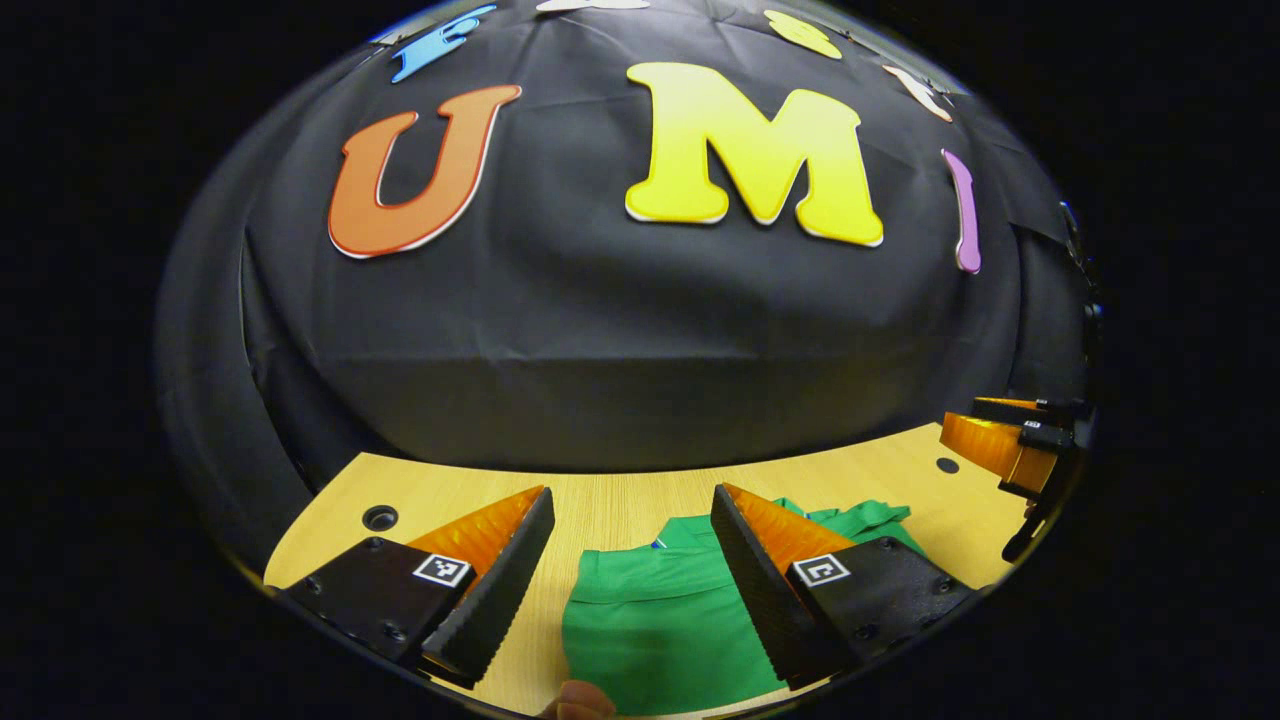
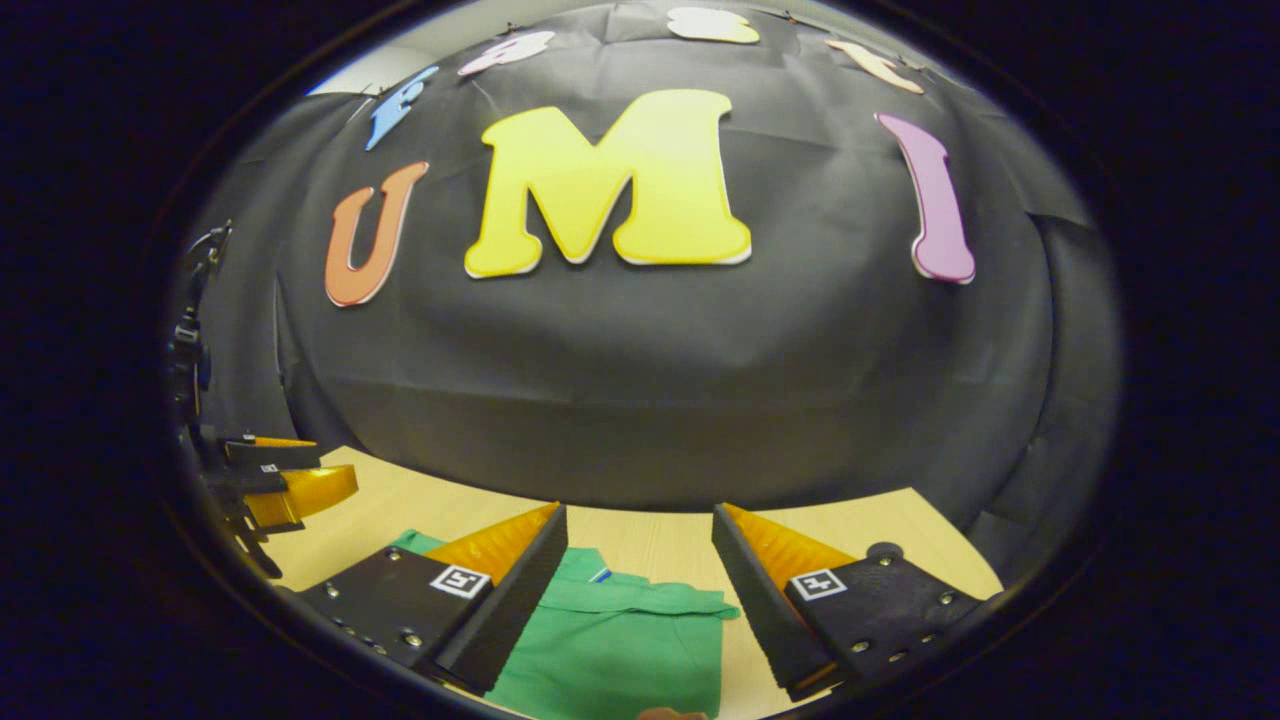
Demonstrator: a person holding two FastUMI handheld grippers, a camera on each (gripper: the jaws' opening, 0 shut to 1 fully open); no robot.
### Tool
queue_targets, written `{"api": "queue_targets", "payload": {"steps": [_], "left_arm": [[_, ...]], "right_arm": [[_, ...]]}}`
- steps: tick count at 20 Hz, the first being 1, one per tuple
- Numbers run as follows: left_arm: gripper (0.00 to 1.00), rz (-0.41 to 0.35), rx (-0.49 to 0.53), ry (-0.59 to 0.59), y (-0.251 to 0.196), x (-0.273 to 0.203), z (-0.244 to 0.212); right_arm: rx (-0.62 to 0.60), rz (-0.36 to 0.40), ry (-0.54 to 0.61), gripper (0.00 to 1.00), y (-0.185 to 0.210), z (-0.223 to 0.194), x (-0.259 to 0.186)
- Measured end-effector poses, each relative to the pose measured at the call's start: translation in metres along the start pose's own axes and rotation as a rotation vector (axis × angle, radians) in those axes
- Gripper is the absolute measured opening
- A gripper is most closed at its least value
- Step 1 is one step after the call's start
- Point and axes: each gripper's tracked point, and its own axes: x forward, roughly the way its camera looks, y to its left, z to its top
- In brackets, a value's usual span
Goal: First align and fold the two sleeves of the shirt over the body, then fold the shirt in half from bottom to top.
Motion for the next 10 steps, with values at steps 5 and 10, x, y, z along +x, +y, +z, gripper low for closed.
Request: {"api": "queue_targets", "payload": {"steps": [5,10], "left_arm": [[1.00,0.006,-0.014,-0.078,-0.001,-0.078,0.032],[1.00,0.021,0.006,-0.159,-0.007,-0.157,0.060]], "right_arm": [[-0.033,-0.015,-0.067,0.93,0.008,0.038,-0.078],[-0.044,-0.023,-0.140,0.93,0.024,0.070,-0.157]]}}
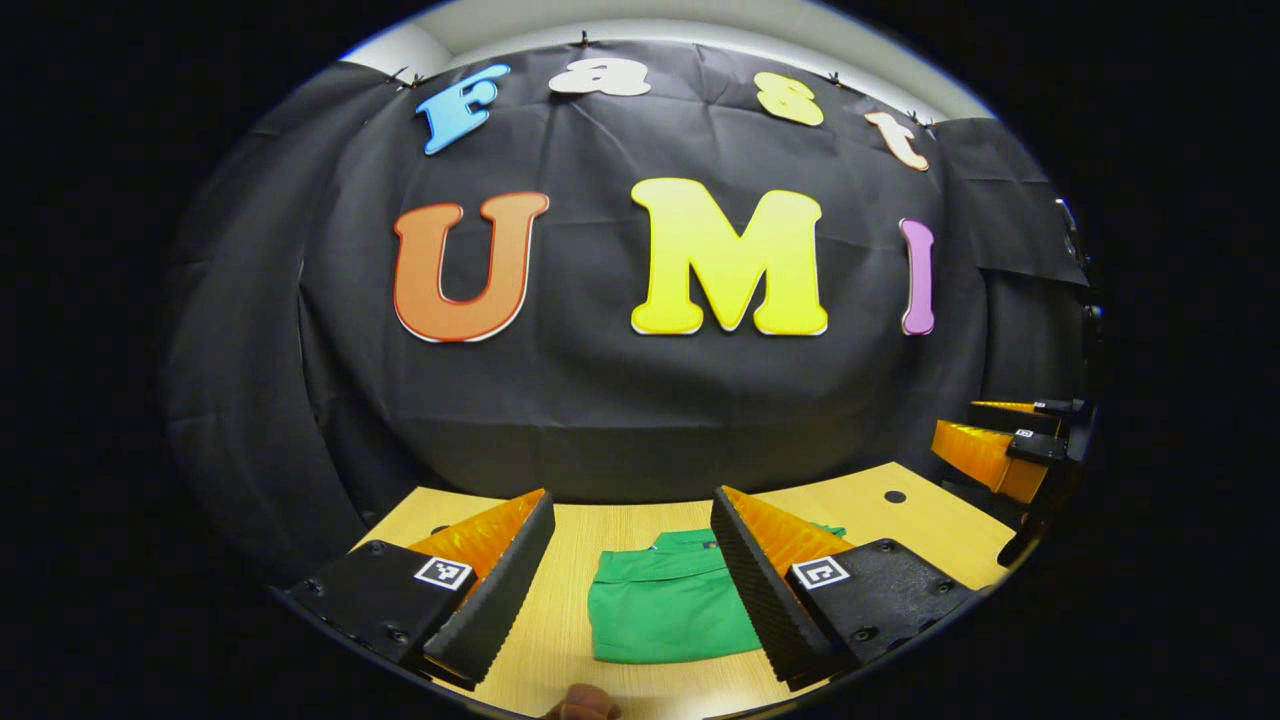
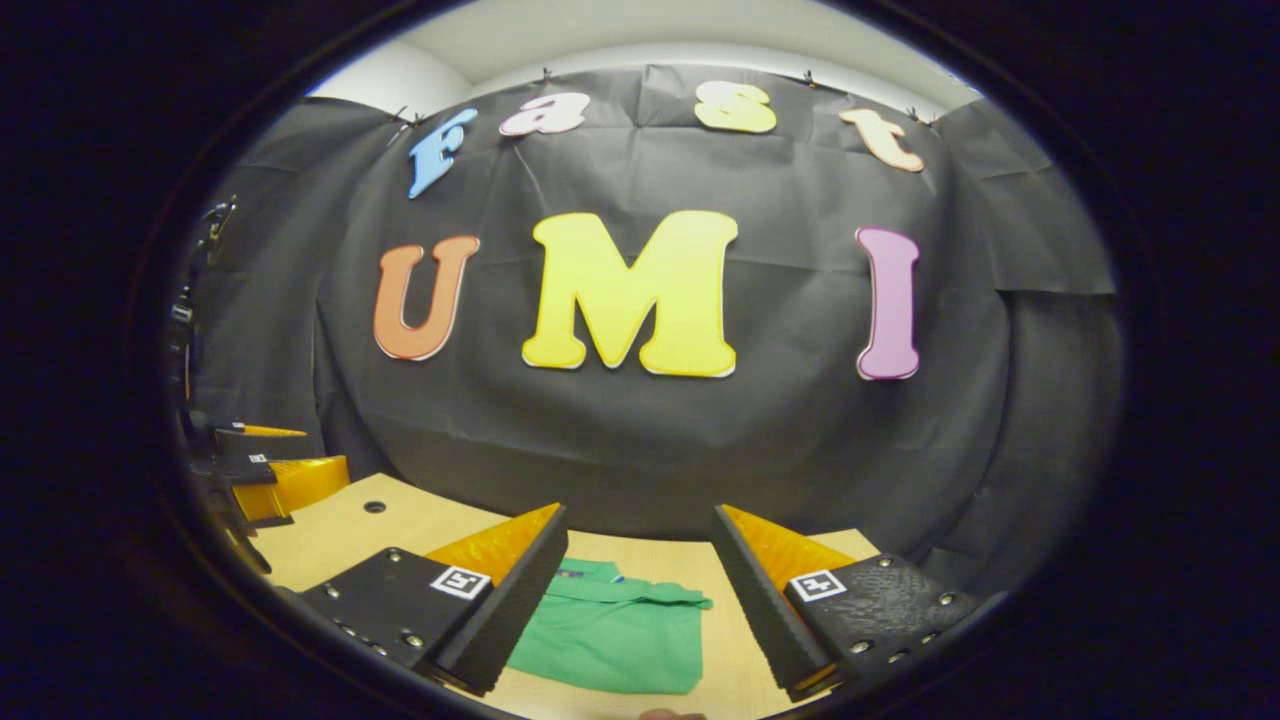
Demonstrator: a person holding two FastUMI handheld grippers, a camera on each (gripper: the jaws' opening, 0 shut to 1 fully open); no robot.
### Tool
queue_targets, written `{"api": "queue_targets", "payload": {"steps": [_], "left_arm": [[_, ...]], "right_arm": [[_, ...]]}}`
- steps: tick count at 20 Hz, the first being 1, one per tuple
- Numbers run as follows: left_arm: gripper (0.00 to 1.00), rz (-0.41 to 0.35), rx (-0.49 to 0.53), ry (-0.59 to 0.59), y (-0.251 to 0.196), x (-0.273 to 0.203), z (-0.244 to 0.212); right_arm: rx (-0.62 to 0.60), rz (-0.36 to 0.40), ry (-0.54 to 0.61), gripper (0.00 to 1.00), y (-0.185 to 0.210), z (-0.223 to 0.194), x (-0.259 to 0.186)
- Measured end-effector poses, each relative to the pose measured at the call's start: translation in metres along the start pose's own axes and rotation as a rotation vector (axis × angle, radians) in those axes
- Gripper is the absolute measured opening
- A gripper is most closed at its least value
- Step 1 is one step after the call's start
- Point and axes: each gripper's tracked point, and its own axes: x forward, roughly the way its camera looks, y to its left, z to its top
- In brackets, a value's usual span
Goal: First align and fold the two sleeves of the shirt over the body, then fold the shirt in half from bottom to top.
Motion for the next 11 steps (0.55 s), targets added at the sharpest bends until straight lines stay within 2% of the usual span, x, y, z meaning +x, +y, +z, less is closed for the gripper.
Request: {"api": "queue_targets", "payload": {"steps": [6,11], "left_arm": [[1.00,-0.007,-0.023,-0.064,-0.012,-0.081,0.032],[1.00,0.020,-0.040,-0.087,-0.010,-0.135,0.039]], "right_arm": [[0.017,-0.003,-0.061,0.93,0.013,0.033,-0.077],[0.024,0.006,-0.094,0.93,0.022,0.045,-0.124]]}}
